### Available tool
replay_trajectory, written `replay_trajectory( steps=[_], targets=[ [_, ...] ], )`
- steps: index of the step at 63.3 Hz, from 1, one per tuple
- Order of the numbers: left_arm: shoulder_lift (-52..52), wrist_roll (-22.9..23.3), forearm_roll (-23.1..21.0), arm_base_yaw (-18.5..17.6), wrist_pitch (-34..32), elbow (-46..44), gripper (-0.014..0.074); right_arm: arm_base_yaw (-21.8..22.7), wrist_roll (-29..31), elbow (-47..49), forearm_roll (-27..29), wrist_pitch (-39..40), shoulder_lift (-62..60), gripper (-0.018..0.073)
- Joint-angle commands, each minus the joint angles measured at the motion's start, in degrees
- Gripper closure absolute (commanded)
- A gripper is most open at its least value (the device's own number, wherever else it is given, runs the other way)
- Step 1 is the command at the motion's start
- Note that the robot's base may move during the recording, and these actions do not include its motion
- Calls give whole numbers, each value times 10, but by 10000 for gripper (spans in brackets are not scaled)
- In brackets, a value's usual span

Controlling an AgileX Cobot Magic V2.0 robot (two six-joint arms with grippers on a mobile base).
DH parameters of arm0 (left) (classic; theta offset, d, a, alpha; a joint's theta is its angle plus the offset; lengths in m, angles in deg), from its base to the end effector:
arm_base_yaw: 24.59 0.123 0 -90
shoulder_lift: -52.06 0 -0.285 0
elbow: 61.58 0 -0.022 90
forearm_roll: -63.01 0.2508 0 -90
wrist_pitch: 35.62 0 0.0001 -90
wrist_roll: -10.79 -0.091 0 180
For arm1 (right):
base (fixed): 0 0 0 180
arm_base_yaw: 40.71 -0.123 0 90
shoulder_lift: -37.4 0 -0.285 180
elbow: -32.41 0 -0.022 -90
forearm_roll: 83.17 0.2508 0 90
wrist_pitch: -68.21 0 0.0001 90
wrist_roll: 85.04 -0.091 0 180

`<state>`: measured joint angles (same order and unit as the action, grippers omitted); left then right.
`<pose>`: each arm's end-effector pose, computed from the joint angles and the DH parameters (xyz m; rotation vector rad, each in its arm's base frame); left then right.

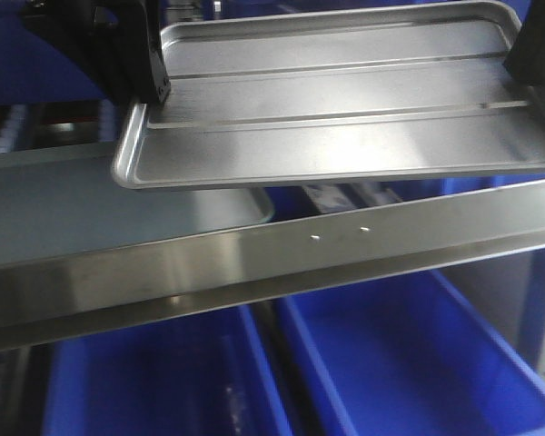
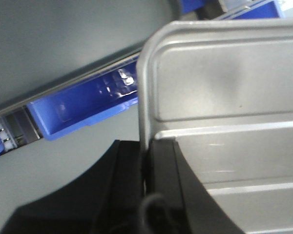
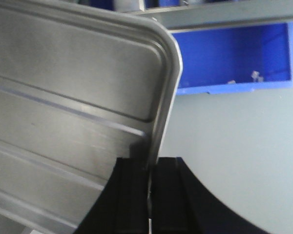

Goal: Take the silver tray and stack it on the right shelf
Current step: 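Move the held tray over the larger grey tray on the shelf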

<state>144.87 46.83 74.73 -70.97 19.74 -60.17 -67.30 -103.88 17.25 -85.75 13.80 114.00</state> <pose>0.2261 -0.2152 0.3342 0.3260 2.5816 -0.2696 0.2124 0.1026 0.3390 -0.1929 2.5619 0.2488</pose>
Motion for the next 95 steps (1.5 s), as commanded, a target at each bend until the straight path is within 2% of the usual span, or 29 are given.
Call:
replay_trajectory(
  steps=[1, 95],
  targets=[
    [-18, -13, 6, -1, -18, -20, 697, 1, 16, 17, -2, 32, -15, 502],
    [-18, -13, 6, -1, -18, -20, 697, 1, 16, 17, -2, 32, -15, 502]
  ],
)
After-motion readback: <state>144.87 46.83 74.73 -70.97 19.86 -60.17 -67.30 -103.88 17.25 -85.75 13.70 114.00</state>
